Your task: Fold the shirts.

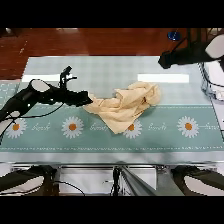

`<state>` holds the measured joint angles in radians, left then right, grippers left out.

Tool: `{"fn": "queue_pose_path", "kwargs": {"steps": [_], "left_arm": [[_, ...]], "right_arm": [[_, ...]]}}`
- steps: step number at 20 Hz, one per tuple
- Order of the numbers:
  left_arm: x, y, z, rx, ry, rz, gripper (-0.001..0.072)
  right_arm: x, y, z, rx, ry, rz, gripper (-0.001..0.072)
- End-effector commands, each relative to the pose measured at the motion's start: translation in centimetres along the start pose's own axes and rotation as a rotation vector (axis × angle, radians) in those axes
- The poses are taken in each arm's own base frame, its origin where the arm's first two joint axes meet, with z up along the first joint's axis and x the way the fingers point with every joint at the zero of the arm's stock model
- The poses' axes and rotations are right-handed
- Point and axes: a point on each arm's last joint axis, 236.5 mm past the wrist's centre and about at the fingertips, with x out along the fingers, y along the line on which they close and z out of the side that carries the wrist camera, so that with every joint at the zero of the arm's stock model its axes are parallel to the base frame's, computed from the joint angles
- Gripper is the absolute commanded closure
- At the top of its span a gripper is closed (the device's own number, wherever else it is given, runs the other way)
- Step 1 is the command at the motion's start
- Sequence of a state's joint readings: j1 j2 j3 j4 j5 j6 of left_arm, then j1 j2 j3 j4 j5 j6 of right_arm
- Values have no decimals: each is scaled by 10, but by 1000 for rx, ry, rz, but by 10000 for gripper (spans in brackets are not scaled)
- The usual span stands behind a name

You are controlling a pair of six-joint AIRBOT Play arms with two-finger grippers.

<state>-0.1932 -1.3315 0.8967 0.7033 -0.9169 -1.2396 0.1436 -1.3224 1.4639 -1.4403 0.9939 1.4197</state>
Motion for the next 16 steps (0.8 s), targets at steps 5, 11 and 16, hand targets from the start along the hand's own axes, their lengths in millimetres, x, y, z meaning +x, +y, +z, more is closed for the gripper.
{"fn": "queue_pose_path", "kwargs": {"steps": [5, 11, 16], "left_arm": [[0, -4, -11, 26, 47, -17, 664], [0, -5, -14, 62, 60, -23, 664], [0, -6, -15, 83, 62, -25, 664]], "right_arm": [[68, 50, -50, 7, 264, 258, 99], [109, 61, -94, 47, 413, 326, 96], [130, 61, -122, 34, 497, 344, 87]]}}
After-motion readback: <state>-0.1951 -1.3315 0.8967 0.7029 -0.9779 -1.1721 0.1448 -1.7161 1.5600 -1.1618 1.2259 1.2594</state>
